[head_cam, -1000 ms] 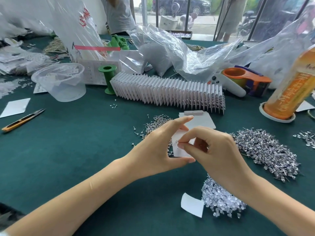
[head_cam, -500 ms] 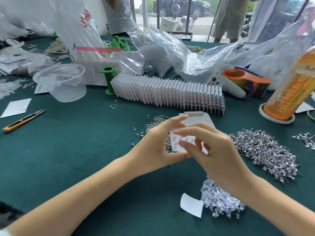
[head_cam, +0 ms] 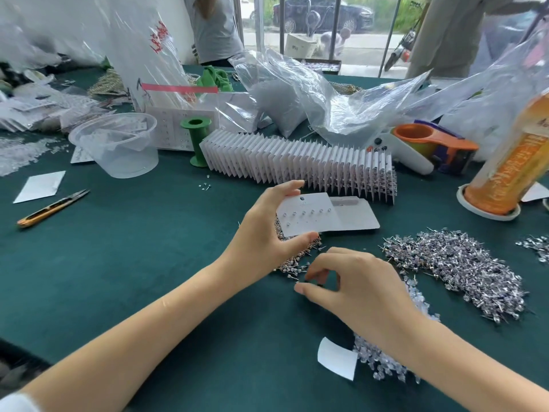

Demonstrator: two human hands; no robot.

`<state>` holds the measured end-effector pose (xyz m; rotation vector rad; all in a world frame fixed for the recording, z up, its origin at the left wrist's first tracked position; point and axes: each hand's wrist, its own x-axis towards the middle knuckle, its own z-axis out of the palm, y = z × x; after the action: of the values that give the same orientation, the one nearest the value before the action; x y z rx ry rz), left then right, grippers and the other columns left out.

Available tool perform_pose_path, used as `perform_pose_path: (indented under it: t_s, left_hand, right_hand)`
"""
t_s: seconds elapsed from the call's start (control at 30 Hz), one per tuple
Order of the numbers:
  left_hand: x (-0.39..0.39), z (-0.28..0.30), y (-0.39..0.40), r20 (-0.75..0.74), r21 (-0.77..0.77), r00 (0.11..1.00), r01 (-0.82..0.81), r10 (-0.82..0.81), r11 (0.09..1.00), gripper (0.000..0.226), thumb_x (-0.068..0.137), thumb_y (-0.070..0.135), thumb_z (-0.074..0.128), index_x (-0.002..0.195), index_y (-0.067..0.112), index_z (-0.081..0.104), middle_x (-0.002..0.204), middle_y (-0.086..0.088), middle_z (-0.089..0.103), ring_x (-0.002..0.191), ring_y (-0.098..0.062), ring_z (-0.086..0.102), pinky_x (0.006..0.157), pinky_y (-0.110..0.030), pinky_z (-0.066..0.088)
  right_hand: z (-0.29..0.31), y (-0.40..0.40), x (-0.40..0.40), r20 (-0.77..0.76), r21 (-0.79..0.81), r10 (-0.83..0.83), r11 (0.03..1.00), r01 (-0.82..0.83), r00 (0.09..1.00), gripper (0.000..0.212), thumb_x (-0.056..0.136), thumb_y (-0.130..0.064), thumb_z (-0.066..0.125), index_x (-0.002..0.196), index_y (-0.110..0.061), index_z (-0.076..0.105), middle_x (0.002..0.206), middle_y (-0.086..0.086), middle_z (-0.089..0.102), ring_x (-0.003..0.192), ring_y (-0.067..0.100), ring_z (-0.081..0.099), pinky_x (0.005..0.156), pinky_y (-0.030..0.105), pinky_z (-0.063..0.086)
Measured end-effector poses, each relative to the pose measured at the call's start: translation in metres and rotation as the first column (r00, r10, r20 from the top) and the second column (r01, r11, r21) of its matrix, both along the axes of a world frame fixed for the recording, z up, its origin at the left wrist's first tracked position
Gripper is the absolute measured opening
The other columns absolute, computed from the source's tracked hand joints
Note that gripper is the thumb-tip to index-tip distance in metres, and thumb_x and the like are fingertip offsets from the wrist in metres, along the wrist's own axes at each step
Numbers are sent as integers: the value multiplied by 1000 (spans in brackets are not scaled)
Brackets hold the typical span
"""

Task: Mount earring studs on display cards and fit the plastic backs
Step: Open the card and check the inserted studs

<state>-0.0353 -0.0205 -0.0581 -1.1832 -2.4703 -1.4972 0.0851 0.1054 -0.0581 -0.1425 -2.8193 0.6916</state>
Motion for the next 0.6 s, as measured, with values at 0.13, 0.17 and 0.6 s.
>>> perform_pose_path:
  t_s: [0.13, 0.17, 0.6]
  left_hand:
    - [2, 0, 0, 1, 1, 1000, 1, -1, 1000, 70, 74, 24, 79, 134, 26, 44, 125, 10, 54, 119, 4, 46, 102, -14, 34]
    - [2, 0, 0, -2, 1, 1000, 0, 0, 1000, 69, 73, 25, 79, 133, 26, 45, 125, 10, 54, 118, 4, 46, 101, -12, 33]
    - [9, 0, 1, 22, -37, 995, 95, -94, 995, 72, 71, 22, 80, 134, 27, 45, 124, 9, 57, 116, 3, 50, 97, -9, 34]
  right_hand:
    - [-3, -7, -4, -18, 69, -25, 997, 26, 1000, 21, 78, -56, 62, 78, -35, 61, 76, -16, 56, 64, 5, 46, 55, 17, 32]
    - [-2, -9, -5, -19, 78, -16, 997, 18, 1000, 20, 80, -54, 62, 79, -34, 62, 78, -15, 57, 65, 6, 49, 56, 21, 33]
    - [29, 10, -2, -302, -498, 14, 850, -170, 953, 21, 80, -8, 74, 72, -27, 68, 55, -25, 56, 44, 1, 41, 49, 6, 32]
